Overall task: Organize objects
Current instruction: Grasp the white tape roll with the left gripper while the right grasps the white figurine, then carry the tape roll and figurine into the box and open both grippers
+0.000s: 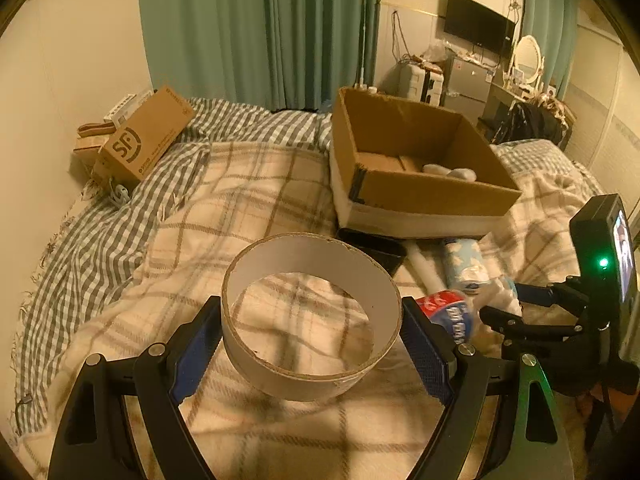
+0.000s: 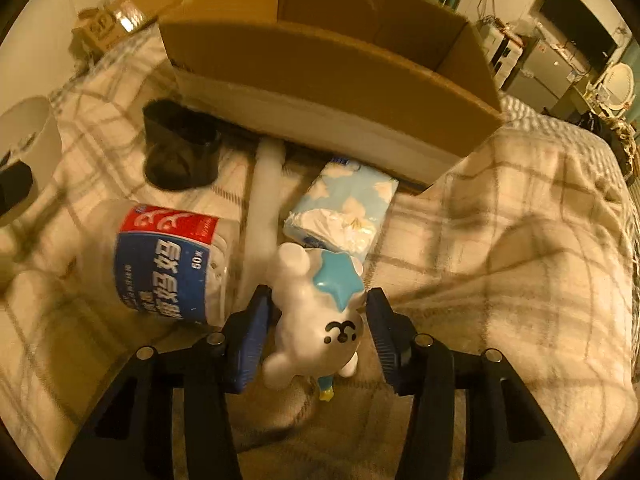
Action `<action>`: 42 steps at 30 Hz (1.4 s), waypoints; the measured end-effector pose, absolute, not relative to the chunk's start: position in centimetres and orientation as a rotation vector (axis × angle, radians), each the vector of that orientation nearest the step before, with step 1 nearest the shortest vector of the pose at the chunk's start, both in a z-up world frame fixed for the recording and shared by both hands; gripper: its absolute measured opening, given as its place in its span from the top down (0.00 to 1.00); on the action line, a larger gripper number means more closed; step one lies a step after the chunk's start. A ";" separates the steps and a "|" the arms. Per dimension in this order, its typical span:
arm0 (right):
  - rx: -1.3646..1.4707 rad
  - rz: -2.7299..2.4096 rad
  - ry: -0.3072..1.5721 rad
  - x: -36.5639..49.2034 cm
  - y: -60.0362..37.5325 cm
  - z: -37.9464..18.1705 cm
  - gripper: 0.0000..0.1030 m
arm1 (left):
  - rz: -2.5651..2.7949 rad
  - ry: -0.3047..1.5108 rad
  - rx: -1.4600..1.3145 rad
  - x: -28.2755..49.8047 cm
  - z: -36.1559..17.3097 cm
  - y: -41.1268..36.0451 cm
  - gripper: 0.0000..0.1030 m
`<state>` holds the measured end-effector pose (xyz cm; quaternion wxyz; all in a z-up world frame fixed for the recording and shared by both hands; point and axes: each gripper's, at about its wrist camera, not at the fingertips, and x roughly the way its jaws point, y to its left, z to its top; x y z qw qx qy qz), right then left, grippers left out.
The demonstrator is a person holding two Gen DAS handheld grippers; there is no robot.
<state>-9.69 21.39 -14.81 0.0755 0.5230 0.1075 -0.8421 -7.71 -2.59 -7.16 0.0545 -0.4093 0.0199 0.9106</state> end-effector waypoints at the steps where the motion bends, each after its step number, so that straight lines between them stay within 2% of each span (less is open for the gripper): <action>1: 1.545 -2.544 0.313 -9.3 21.6 -14.2 0.53 | 2.765 0.063 -1.232 -7.4 -6.8 -2.4 0.15; 15: 1.110 -2.757 0.237 -3.6 22.5 -0.6 0.53 | 2.782 0.114 -0.983 -6.1 1.1 1.1 0.15; 26: 0.908 -2.846 0.261 -9.2 23.5 7.5 0.53 | 2.776 0.117 -0.869 -13.1 4.9 4.6 0.15; 34: 0.925 -2.852 0.257 -18.0 23.8 7.4 0.53 | 2.774 0.105 -0.882 -20.4 3.2 6.7 0.15; 42: 1.071 -2.809 0.161 -25.3 25.2 0.5 0.54 | 2.727 0.069 -1.018 -25.2 -3.1 7.1 0.15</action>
